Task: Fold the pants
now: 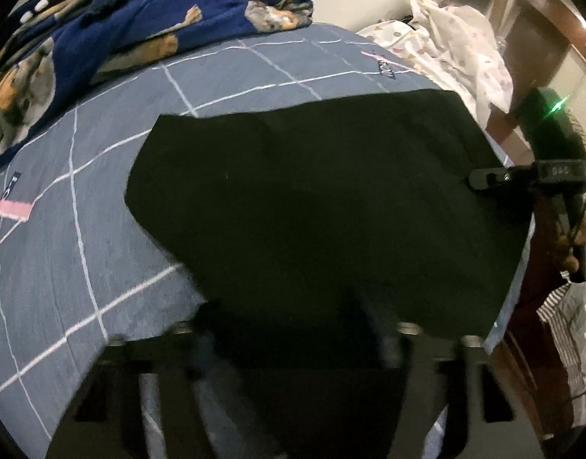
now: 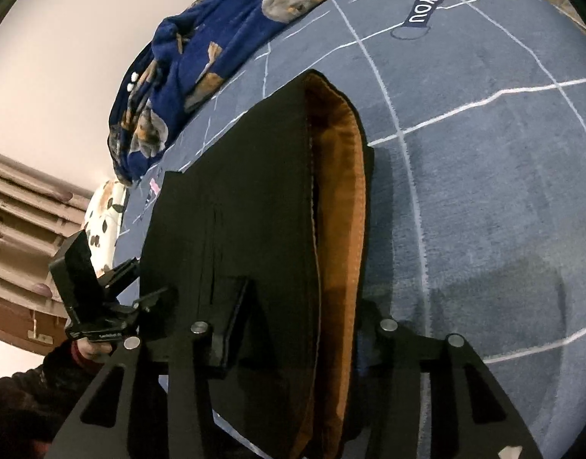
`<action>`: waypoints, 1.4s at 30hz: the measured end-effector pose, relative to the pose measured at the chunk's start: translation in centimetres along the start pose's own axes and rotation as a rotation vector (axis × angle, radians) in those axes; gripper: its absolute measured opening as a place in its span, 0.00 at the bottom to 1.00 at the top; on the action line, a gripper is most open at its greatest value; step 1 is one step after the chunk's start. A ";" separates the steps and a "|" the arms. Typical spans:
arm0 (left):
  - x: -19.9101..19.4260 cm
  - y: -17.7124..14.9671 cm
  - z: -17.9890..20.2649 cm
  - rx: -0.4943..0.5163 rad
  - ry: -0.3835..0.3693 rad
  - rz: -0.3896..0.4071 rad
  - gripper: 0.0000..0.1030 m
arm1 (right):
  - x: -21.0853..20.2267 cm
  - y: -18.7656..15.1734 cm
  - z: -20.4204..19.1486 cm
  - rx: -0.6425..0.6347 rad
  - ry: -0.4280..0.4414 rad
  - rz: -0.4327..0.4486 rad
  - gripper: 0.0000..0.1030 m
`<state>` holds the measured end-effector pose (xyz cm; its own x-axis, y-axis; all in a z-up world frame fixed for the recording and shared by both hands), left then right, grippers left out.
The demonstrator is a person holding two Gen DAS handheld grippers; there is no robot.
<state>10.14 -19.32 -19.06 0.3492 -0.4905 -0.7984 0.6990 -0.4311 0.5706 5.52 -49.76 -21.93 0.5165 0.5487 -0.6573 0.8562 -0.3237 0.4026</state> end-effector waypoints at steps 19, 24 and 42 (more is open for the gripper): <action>-0.7 0.1 0.3 0.050 0.045 0.047 0.27 | 0.1 -0.2 0.4 0.042 0.025 0.025 0.38; -1.4 0.3 0.0 0.056 0.047 0.057 0.22 | 0.0 -0.8 0.0 0.085 0.078 0.049 0.34; -2.3 -1.2 -1.7 0.037 0.084 0.026 0.43 | 1.2 -2.4 -1.6 0.095 0.100 0.022 0.39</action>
<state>9.53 -16.43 -18.25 0.4192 -0.4370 -0.7958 0.6663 -0.4473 0.5966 4.09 -47.06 -22.63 0.5361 0.6134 -0.5800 0.8439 -0.4057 0.3509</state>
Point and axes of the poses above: each gripper's, at about its wrist camera, not at the fingertips, and x roughly the way its jaws point, z to its right, y to its top, the point moved 2 cm from there along x, roughly the way its jaws point, and after that the axes turned 7 degrees about z, right-handed, at the moved point
